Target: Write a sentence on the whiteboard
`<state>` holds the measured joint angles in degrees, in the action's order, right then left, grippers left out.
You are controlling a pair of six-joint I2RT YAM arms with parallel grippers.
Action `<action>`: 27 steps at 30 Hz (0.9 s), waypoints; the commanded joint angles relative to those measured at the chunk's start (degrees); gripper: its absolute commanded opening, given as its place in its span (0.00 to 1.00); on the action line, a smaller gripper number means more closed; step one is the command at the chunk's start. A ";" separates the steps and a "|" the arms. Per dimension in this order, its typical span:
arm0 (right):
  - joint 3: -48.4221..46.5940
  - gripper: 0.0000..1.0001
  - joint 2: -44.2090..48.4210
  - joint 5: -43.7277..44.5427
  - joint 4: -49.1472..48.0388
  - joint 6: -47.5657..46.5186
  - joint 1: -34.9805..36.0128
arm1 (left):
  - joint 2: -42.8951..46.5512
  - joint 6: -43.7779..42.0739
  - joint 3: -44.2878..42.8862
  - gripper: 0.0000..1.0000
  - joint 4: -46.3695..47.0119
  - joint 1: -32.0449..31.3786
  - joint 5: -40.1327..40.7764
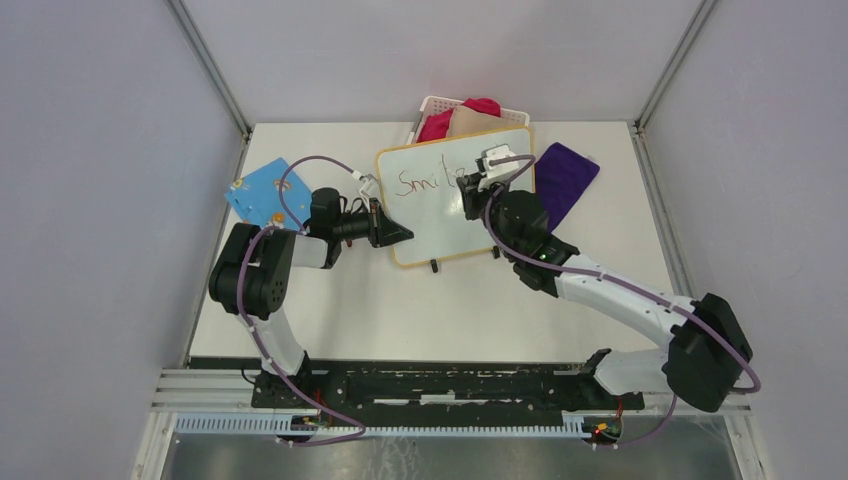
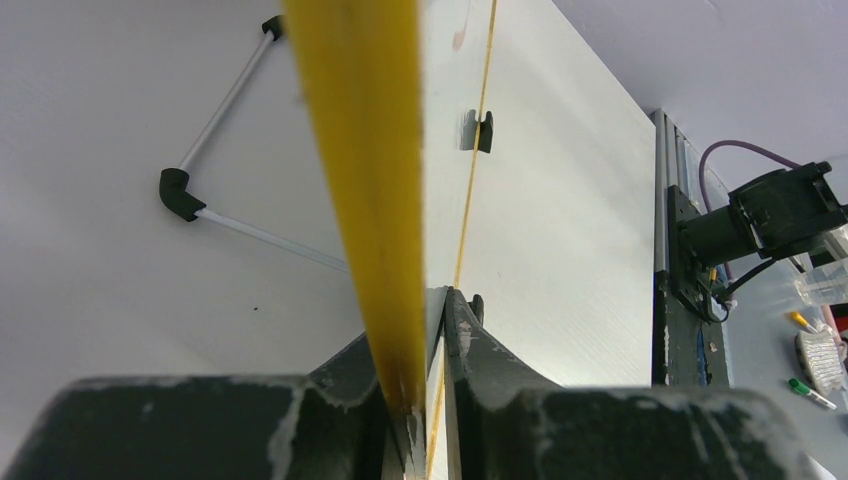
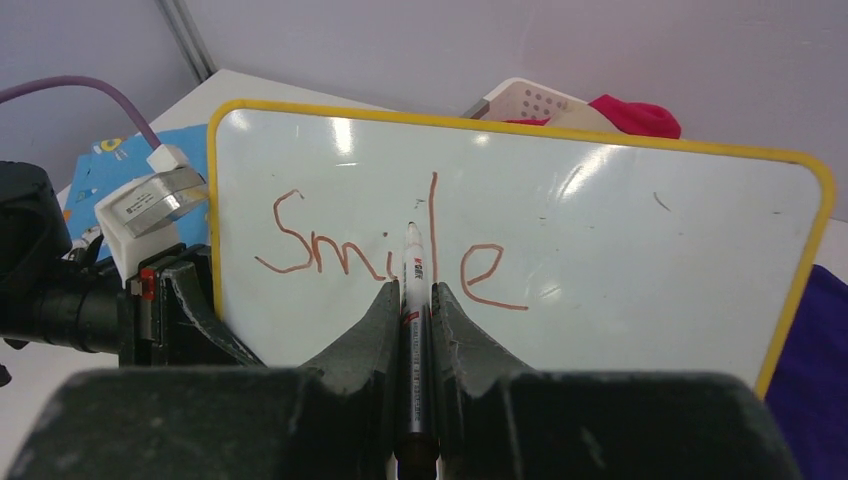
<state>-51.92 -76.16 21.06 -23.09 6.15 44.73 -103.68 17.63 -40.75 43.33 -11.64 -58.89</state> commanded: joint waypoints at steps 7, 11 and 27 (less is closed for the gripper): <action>10.69 0.00 8.66 3.96 -2.52 2.16 -5.91 | -1.17 -5.56 0.33 0.02 -8.04 -1.72 5.45; 10.85 0.00 7.66 2.64 -3.32 2.98 -6.54 | -1.10 -6.05 0.23 0.02 -8.56 -1.81 5.55; 7.20 0.00 3.68 1.82 -4.32 3.19 -7.79 | -0.86 -6.64 0.14 0.02 -9.24 -1.92 5.86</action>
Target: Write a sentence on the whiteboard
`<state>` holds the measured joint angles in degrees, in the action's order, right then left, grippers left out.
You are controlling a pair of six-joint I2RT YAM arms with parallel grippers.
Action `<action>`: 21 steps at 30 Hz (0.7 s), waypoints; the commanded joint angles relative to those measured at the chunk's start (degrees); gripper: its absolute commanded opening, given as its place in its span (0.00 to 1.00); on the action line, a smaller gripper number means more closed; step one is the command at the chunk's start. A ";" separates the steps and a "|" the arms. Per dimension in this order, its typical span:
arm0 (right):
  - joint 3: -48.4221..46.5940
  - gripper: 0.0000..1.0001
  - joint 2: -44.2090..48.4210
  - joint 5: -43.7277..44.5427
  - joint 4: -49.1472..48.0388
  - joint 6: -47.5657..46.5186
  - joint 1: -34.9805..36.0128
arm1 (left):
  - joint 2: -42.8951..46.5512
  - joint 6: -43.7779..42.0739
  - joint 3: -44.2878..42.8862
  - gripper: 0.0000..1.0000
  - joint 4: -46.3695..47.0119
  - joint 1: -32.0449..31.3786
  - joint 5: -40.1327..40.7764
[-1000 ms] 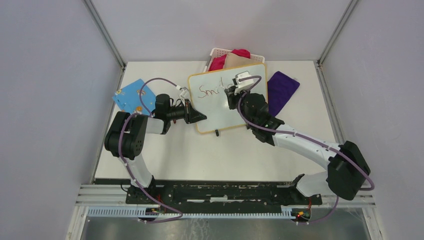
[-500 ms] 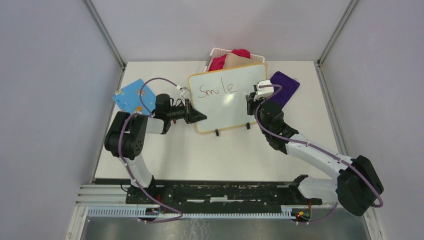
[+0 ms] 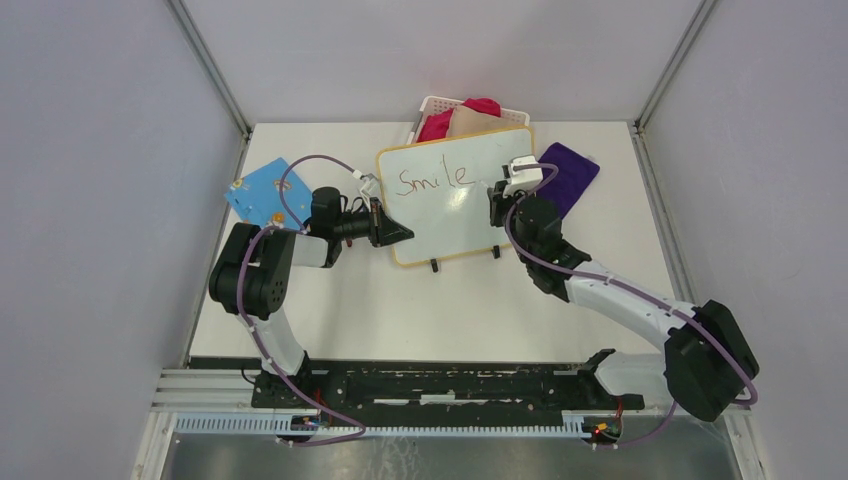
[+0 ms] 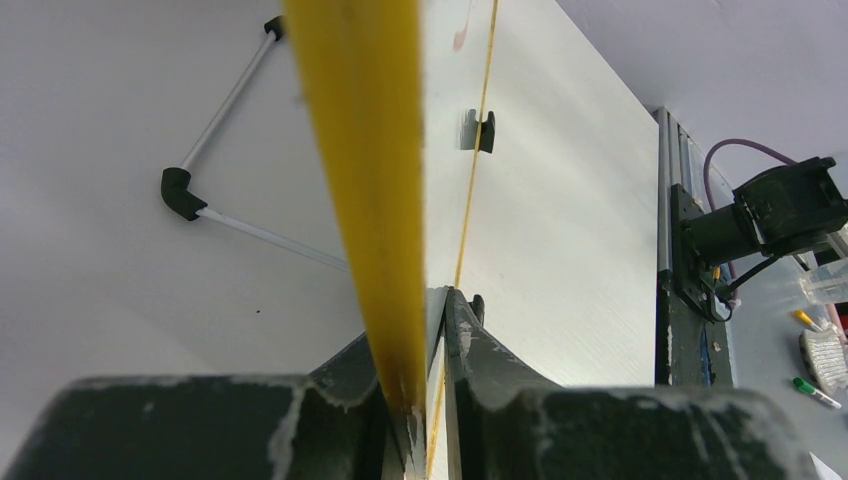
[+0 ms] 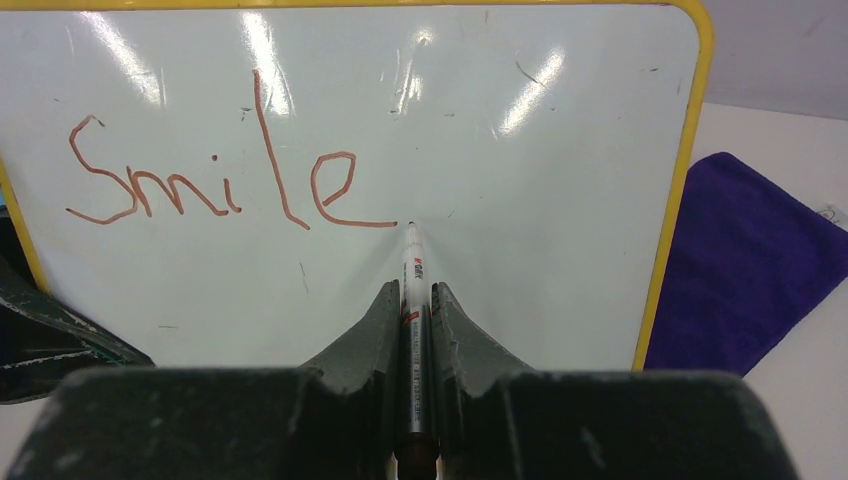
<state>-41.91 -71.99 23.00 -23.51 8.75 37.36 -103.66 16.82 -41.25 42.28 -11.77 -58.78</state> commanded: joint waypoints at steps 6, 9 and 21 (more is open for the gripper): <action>-3.75 0.00 -1.56 -0.46 -4.09 0.63 -0.88 | -1.13 -5.92 0.52 0.02 -8.28 -1.78 5.71; -4.10 0.00 -2.21 -0.43 -4.12 0.60 -1.10 | -1.10 -5.92 0.51 0.02 -8.27 -1.77 5.72; -4.02 0.00 -3.84 -1.38 -3.25 1.27 -1.74 | -1.11 -6.18 0.55 0.02 -8.69 -1.78 5.87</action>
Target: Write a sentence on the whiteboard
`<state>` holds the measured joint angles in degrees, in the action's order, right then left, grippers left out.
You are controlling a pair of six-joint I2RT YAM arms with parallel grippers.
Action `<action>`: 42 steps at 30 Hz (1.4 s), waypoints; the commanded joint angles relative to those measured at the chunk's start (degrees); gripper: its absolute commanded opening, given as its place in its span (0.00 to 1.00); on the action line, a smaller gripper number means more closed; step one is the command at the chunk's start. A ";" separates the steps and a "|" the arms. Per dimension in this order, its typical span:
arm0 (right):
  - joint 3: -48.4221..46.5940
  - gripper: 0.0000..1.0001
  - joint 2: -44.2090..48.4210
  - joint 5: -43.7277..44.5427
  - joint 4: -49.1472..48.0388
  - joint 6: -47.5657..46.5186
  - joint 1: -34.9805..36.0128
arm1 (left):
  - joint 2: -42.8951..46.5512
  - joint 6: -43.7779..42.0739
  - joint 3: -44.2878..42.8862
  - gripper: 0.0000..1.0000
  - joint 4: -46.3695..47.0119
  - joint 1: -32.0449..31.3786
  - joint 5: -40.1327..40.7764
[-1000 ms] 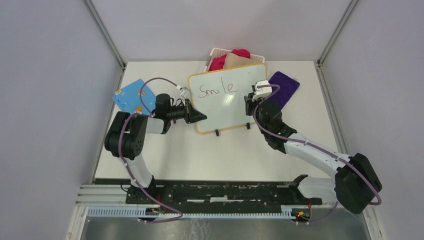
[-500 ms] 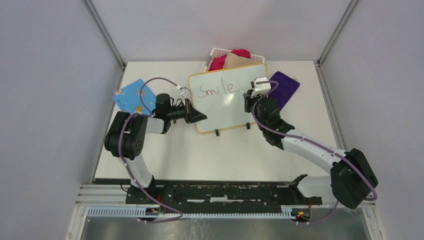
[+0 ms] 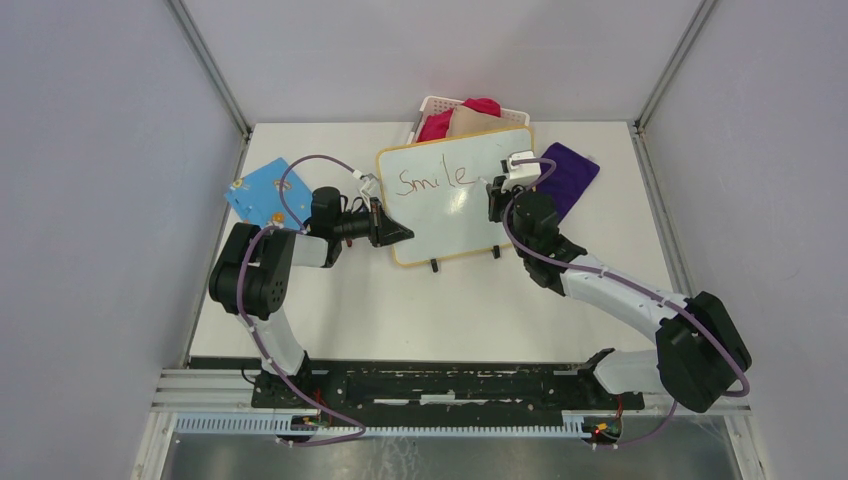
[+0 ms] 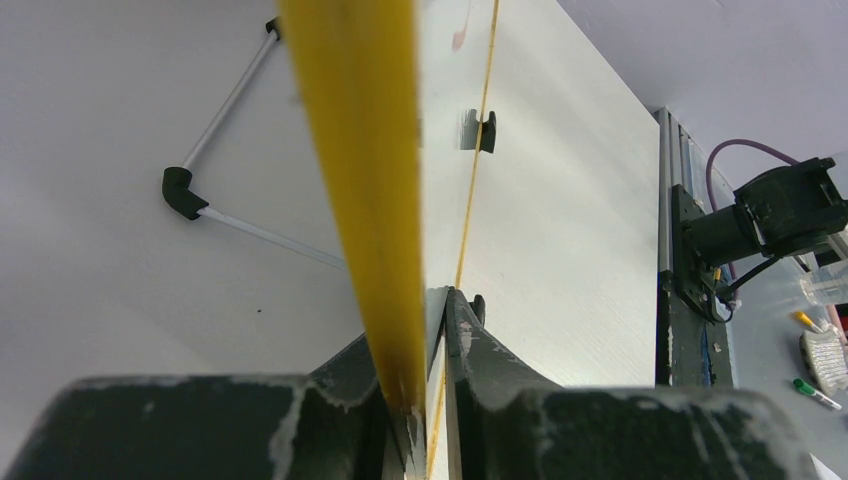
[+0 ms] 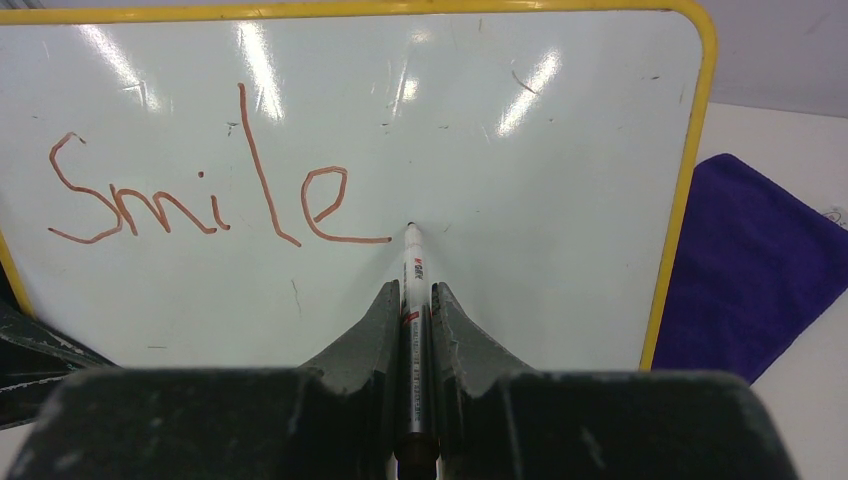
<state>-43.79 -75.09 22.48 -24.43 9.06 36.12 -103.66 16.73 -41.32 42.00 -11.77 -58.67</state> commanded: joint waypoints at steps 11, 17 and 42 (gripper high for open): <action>0.23 0.00 0.25 -1.58 -0.33 2.06 -0.48 | -1.11 -6.05 0.47 0.02 -8.49 -1.85 5.81; -0.18 0.00 0.83 -3.48 1.94 2.97 -0.43 | -1.02 -6.07 0.47 0.02 -8.53 -1.84 5.94; 0.63 0.00 15.83 -1.91 7.74 -4.64 10.20 | -1.43 -6.71 0.14 0.02 -9.96 -2.12 6.29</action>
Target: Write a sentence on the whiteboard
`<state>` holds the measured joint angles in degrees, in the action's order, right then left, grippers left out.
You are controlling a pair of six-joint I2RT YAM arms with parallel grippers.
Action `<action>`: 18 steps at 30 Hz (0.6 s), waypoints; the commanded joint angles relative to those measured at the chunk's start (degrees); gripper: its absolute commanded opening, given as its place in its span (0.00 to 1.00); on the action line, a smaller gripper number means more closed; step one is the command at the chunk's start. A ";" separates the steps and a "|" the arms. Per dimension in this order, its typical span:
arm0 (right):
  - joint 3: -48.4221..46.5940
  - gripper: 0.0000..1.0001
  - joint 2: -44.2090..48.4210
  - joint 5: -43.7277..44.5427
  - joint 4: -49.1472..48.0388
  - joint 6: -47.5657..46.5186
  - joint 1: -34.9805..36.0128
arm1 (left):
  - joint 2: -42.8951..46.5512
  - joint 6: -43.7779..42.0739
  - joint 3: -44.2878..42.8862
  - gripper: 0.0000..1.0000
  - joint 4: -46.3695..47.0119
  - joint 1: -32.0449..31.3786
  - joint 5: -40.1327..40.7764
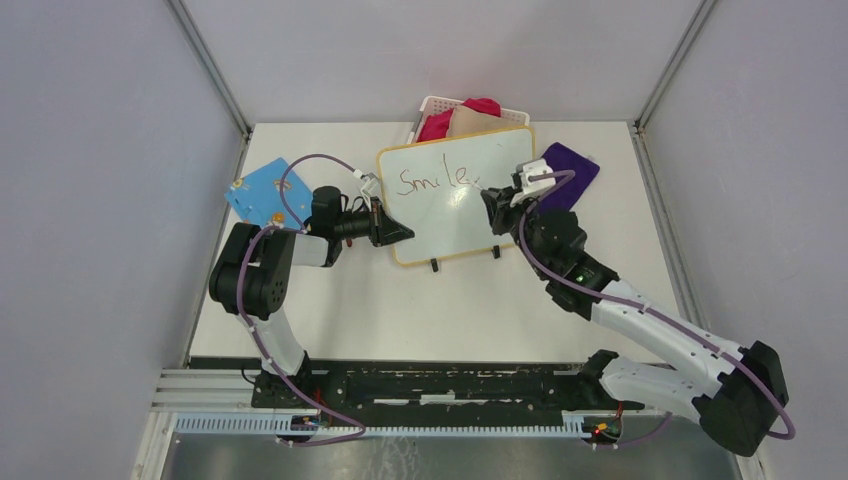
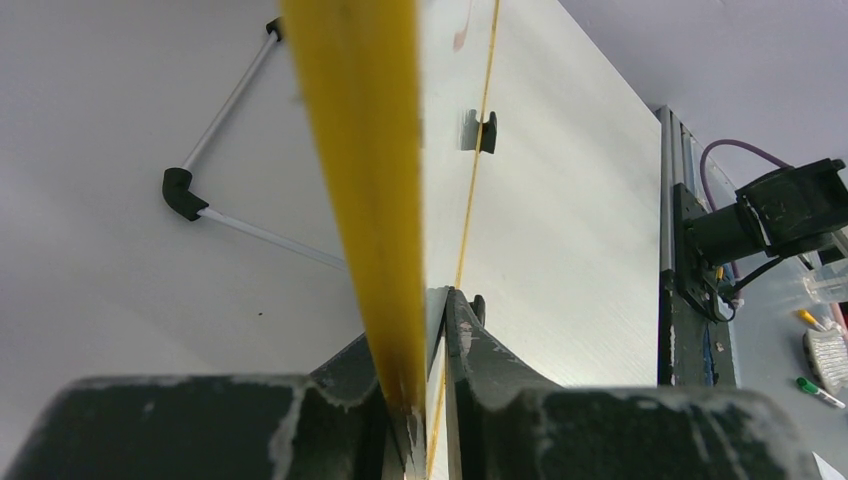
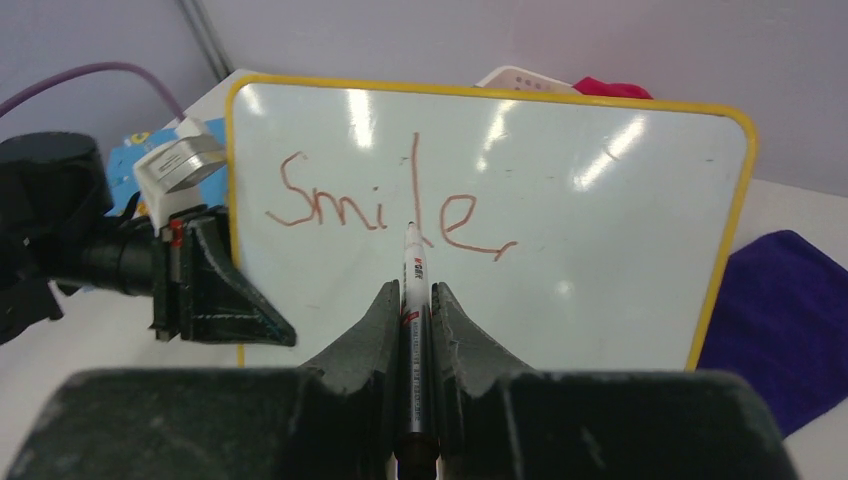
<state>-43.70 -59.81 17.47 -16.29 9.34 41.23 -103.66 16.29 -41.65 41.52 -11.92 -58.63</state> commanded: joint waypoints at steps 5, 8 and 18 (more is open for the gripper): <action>2.61 0.00 -3.40 5.07 -1.45 -5.59 11.69 | -1.53 -6.60 0.49 0.02 -9.94 -1.97 6.44; 2.43 0.00 -6.20 5.62 -2.66 -5.69 14.63 | -1.53 -6.97 0.57 0.02 -10.23 -2.05 6.62; 0.37 0.00 -13.51 10.65 -6.03 -6.72 18.31 | -2.11 -7.03 0.60 0.02 -10.23 -2.05 6.96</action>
<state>-41.10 -71.99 24.21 -17.23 3.49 59.37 -103.66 15.29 -42.06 40.73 -12.01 -58.54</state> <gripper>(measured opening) 0.176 0.215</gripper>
